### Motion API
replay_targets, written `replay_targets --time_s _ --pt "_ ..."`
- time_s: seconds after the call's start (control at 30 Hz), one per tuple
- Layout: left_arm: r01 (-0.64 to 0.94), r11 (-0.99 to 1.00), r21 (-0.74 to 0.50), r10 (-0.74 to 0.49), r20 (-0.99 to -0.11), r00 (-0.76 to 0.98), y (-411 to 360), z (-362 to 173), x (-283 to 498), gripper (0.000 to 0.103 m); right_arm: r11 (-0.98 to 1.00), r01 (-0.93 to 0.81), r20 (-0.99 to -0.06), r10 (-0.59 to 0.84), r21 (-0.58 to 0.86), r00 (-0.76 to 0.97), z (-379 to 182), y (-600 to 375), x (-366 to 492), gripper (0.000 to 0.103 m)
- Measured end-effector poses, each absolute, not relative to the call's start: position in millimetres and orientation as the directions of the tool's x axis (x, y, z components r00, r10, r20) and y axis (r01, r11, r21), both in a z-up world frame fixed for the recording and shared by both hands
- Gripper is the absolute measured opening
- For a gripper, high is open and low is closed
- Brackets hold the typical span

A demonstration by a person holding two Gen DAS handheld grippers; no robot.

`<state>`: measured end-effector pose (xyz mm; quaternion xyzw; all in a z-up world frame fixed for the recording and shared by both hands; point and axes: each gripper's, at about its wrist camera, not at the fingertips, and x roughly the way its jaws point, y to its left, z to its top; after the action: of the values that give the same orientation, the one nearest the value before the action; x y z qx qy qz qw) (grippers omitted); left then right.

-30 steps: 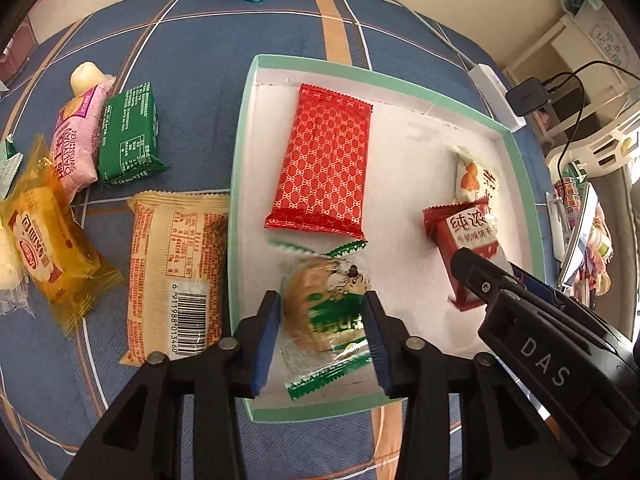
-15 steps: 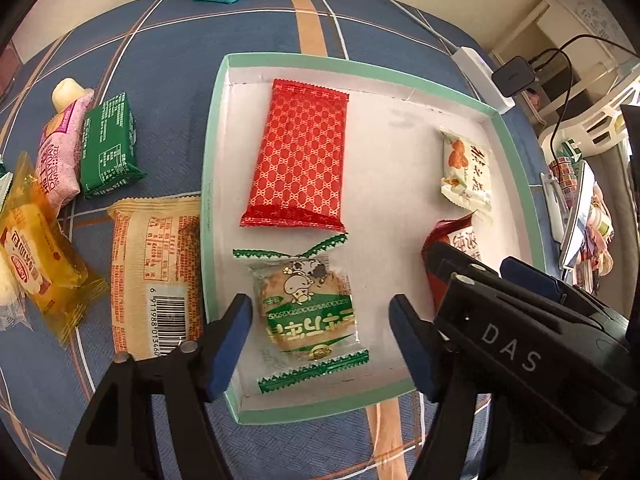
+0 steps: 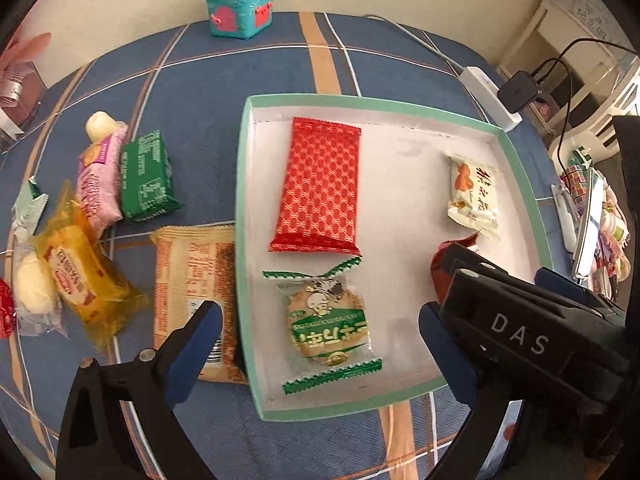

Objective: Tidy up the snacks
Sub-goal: 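Lower both packets into the tray and open both grippers, then grasp the yellow bread bun packet with the left gripper while the right grasps the tan bread packet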

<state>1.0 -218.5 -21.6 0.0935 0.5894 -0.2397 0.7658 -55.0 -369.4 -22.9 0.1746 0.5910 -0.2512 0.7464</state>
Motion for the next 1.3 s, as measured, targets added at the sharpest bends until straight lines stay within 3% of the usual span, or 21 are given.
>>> replay_targets --time_s 0.53,0.77,1.3 --pt "0.244 0.968 0.063 -0.04 -0.916 0.399 -135.6 8.8 44.9 0.099 0.816 0.576 -0.97 -0.166 -0.033 0.179 -18.8 -354.5 -54.6 0.103" --pt "0.105 0.978 0.178 0.115 -0.891 0.439 -75.4 12.7 67.9 0.099 0.852 0.523 -0.964 -0.147 -0.01 0.221 -7.5 -327.6 -45.8 0.103" --pt "-0.042 0.997 0.062 0.073 -0.926 0.37 -1.5 2.3 81.1 0.099 0.954 0.301 -0.965 -0.06 0.02 0.255 -8.8 -214.2 -9.2 0.103"
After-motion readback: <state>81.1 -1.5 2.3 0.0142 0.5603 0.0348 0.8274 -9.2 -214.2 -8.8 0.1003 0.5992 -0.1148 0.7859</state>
